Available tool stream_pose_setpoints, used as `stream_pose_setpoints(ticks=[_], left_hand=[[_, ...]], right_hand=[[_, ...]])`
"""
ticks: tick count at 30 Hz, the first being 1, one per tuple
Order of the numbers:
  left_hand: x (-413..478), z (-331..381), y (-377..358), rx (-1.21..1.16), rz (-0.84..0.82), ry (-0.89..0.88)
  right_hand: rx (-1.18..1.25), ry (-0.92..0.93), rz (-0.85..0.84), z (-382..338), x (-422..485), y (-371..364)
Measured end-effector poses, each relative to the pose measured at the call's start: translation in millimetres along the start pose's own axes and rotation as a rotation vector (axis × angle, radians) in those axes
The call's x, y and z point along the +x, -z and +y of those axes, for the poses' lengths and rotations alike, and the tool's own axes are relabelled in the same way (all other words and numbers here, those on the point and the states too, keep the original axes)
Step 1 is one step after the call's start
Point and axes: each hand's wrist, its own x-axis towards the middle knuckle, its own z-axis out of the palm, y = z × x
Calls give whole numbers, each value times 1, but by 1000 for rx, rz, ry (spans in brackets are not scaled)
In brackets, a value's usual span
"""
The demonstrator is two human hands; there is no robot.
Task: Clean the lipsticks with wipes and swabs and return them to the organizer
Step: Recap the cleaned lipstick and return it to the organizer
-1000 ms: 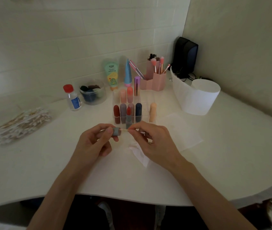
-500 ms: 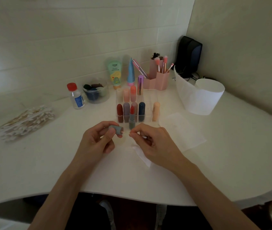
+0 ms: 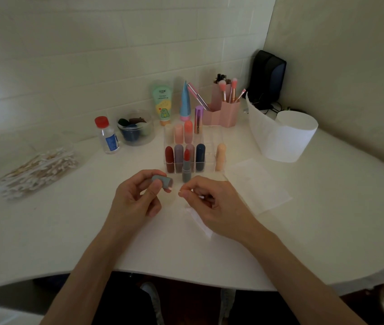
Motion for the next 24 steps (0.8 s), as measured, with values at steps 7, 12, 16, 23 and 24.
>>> stream_pose_setpoints(ticks=[7, 12, 16, 23, 24], left_hand=[[-1, 1, 2, 18, -48, -31], [-1, 1, 1, 27, -49, -23], [-1, 1, 0, 31, -48, -22], [-2, 2, 2, 3, -58, -2], [-2, 3, 2, 0, -57, 6]], right_hand=[[51, -22, 53, -1, 1, 1], [8, -37, 104, -1, 2, 2], [-14, -65, 118, -1, 2, 0], [-50, -126, 84, 1, 4, -1], [-46, -127, 72, 1, 4, -1]])
